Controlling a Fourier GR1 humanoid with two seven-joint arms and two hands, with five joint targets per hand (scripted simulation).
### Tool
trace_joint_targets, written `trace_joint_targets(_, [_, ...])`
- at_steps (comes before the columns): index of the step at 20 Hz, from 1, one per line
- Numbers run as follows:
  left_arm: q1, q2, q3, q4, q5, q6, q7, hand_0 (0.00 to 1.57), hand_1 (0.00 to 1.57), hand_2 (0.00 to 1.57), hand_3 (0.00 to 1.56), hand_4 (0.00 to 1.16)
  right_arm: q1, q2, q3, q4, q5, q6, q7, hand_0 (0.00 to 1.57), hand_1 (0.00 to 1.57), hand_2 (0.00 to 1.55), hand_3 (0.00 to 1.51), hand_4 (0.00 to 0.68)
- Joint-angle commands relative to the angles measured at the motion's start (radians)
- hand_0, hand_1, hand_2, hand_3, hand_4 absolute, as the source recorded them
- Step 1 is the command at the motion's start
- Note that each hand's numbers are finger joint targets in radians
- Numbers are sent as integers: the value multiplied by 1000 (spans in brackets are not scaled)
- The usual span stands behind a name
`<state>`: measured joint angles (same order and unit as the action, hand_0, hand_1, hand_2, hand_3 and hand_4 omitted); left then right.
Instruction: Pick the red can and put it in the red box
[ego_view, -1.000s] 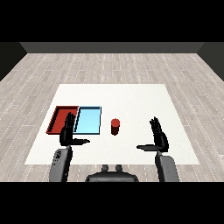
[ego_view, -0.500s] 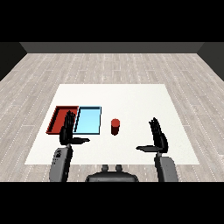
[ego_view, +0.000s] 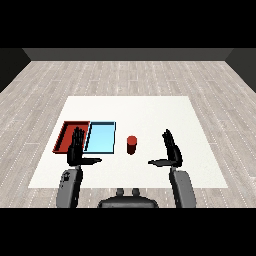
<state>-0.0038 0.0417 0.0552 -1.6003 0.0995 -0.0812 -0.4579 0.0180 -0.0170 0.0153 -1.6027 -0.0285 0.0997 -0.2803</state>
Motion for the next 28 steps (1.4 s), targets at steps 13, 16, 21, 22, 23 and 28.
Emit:
trace_joint_targets(13, [23, -3, 0, 6, 2, -17, -22, 0, 0, 0, 0, 0, -102, 17, 94, 227, -152, -87, -49, 0, 0, 0, 0, 0])
trace_joint_targets(16, [-39, 34, 57, 33, 30, -16, 13, 0, 0, 0, 0, 0, -137, 17, 117, 247, -168, -114, -42, 0, 0, 0, 0, 0])
trace_joint_targets(21, [-1, -2, 8, 45, -20, 1, -48, 0, 0, 0, 0, 0, -156, 17, 158, 309, -202, -128, -81, 0, 0, 0, 0, 0])
trace_joint_targets(22, [6, 32, 47, 26, 33, -38, -18, 0, 0, 0, 0, 0, -213, 17, 156, 454, -219, -144, -160, 0, 0, 0, 0, 0])
trace_joint_targets(23, [44, -2, -4, -9, 10, -31, -16, 0, 0, 0, 0, 0, -227, 17, 188, 424, -234, -172, -115, 0, 0, 0, 0, 0])
trace_joint_targets(28, [9, 8, 7, -74, 24, -7, 50, 0, 0, 0, 0, 0, -212, 17, 236, 392, -278, -204, -109, 0, 0, 0, 0, 0])
